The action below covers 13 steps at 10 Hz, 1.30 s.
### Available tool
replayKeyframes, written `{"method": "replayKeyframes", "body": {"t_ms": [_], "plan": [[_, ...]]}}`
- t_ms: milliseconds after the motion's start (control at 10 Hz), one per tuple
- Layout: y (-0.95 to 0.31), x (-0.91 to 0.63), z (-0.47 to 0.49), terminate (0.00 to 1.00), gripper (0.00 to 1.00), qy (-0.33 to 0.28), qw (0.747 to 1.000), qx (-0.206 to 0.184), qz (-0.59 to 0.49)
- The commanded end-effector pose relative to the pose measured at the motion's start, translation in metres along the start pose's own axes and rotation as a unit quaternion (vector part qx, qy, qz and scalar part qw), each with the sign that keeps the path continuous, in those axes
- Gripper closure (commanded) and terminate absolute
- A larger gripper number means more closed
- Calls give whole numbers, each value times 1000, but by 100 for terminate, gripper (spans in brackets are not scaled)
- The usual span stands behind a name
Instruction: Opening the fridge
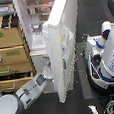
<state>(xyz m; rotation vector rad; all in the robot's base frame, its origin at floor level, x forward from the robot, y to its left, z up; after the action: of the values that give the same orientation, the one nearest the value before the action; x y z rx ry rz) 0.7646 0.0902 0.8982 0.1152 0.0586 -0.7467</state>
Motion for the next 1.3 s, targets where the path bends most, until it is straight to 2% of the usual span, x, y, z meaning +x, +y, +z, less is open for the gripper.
{"method": "replayKeyframes", "body": {"t_ms": [100, 200, 400, 500, 800, 900, 1000, 1300], "plan": [[-449, -56, 532, 0, 0, -263, 930, -29, -256], [-494, -75, 544, 0, 0, -279, 914, -10, -295], [-506, -53, 513, 0, 0, -298, 893, -11, -338], [-498, -44, 494, 0, 0, -295, 893, -9, -341], [-406, -7, 415, 0, 0, -260, 922, 6, -287], [-389, -55, 395, 0, 0, -231, 937, 32, -259], [-342, -85, 360, 0, 0, -204, 951, 40, -231], [-235, -83, 284, 0, 0, -164, 968, 54, -182]]}}
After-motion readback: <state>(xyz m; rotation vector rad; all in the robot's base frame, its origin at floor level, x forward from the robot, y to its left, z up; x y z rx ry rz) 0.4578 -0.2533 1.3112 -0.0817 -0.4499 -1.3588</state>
